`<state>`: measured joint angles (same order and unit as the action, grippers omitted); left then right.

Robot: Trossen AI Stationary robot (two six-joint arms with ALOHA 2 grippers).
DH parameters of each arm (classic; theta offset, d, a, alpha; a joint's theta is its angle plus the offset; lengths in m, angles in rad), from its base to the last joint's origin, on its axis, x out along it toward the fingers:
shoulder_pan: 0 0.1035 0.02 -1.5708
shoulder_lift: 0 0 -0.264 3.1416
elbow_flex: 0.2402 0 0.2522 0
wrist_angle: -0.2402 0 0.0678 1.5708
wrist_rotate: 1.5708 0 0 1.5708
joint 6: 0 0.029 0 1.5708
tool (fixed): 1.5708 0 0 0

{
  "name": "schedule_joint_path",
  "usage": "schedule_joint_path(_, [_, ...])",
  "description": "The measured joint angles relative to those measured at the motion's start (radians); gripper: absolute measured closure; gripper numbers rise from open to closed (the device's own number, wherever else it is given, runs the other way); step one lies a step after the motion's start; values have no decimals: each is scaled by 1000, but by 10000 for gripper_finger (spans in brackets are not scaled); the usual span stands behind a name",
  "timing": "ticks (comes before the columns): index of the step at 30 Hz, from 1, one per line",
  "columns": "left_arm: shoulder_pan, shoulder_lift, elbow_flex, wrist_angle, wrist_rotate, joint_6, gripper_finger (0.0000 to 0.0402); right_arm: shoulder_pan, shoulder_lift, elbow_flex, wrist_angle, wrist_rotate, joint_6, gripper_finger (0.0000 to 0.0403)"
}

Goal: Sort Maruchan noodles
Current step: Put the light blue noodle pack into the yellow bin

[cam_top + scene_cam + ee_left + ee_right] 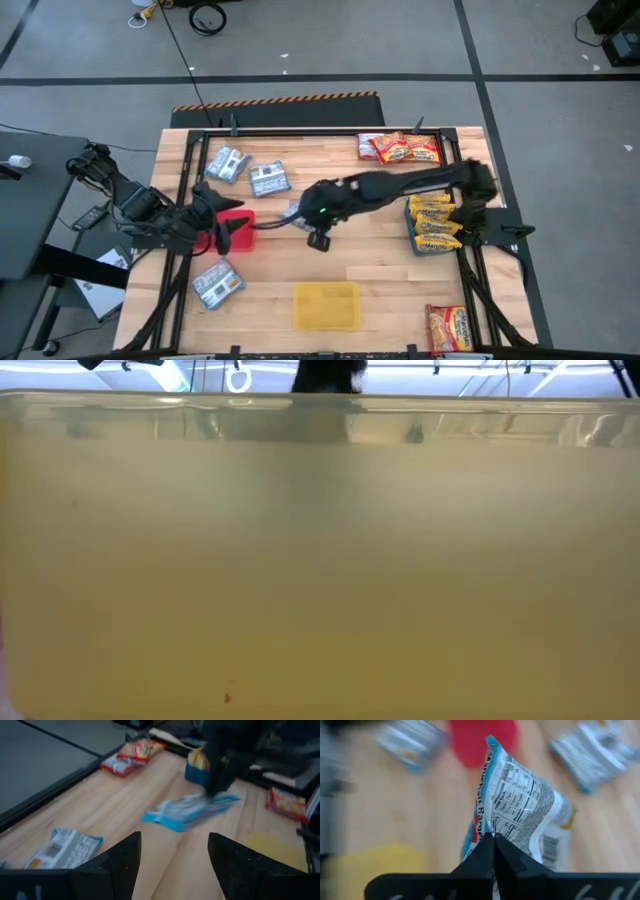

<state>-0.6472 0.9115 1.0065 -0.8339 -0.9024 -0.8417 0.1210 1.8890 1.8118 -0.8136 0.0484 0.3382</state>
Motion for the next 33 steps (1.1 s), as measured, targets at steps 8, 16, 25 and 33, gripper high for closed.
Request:
schedule_joint_path(8, [0,0,0,122,-52,13,169,42,-141,0,142,-320,59,399])
schedule_joint_path(16, [-8,21,1,482,147,238,169,131,-115,-2,109,-478,-140,399])
schedule_joint_path(25, [-7,197,1,590,237,181,169,203,9,-2,102,-569,-94,398])
schedule_joint_path(33, [-47,280,0,593,225,113,169,336,41,-3,109,-101,500,399])
